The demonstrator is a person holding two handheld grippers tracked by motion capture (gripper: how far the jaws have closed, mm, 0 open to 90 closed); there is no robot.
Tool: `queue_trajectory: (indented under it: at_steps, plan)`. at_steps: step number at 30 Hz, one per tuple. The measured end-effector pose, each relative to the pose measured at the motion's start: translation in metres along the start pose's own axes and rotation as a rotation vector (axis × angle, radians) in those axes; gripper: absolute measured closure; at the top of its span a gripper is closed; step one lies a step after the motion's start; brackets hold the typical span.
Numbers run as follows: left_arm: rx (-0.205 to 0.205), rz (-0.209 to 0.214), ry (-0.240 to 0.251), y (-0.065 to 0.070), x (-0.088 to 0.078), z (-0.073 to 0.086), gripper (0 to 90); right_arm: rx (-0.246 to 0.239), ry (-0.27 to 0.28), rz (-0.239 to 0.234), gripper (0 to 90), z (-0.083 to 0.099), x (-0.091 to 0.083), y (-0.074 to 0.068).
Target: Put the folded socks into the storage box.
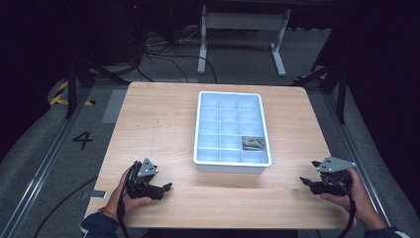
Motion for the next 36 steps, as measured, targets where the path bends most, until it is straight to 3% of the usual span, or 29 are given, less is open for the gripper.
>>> queue_trajectory:
  at_steps: [9,13,20,23,28,36]
  plan:
    - [0.001,0.001,0.001,0.000,0.000,0.000,14.6,0.108,0.014,-0.033,26.1,0.023,0.003,0.001]
    - [0.000,0.000,0.000,0.000,0.000,0.000,14.6,0.121,0.012,-0.038,24.9,0.028,0.007,0.000]
    - [-0.001,0.000,0.002,0.000,0.000,0.000,14.6,0.219,0.040,-0.073,23.5,0.038,0.013,0.003]
    - [0.000,-0.001,0.001,0.000,0.000,0.000,14.6,0.208,0.018,-0.078,22.0,0.041,0.018,0.001]
    - [-0.002,-0.002,0.003,0.000,0.000,0.000,14.6,0.270,0.043,-0.108,17.5,0.045,0.024,0.001]
    - [-0.002,-0.002,0.001,0.000,0.000,0.000,14.5,0.264,0.039,-0.109,16.2,0.044,0.025,0.002]
Point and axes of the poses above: each handheld gripper's, and its own axes: x roughly forward along the jaws, z roughly out of its underside, y roughly to its right, the point moved 1 cm from there along x, roughly forward along the jaws, and after that the axes turned 11 degrees about z, right-handed, at the moved point
